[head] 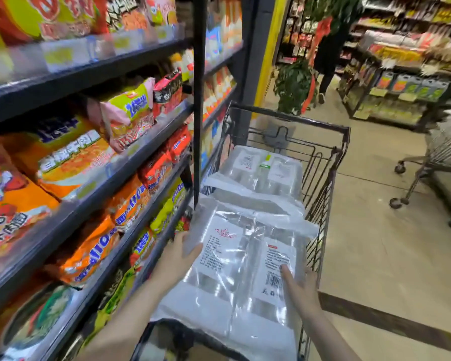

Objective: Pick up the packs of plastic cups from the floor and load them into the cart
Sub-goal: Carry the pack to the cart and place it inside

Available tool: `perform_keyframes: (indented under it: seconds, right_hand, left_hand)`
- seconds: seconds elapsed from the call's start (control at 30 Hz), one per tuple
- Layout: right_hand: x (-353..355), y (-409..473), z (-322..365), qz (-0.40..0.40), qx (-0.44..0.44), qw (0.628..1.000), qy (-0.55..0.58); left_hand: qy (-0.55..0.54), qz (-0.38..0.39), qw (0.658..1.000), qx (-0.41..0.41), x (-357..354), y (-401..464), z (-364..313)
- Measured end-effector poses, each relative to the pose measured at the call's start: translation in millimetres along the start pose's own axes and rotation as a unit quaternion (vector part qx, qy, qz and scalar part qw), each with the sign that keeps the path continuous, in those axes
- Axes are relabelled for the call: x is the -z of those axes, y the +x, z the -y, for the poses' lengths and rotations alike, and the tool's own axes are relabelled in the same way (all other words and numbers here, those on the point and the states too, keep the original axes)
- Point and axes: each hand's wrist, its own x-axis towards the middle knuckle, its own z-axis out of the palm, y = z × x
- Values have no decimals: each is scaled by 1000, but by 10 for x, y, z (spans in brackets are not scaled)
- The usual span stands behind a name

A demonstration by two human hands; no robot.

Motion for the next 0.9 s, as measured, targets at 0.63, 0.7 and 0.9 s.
perform_keyframes:
  seconds: [0.63, 0.7, 0.9]
  right_hand:
    - [-576, 1316, -1537, 45, -105, 990, -83]
    - [-643, 1480, -1919, 55, -133, 987, -76]
    - [-745, 1262, -1450, 83, -174, 978, -73]
  left_hand:
    - [76, 56, 988, 125, -1164, 973, 964]
    - [85, 63, 987, 121, -1226, 999, 1056]
    - [98, 92, 982, 132, -1345, 958, 1370]
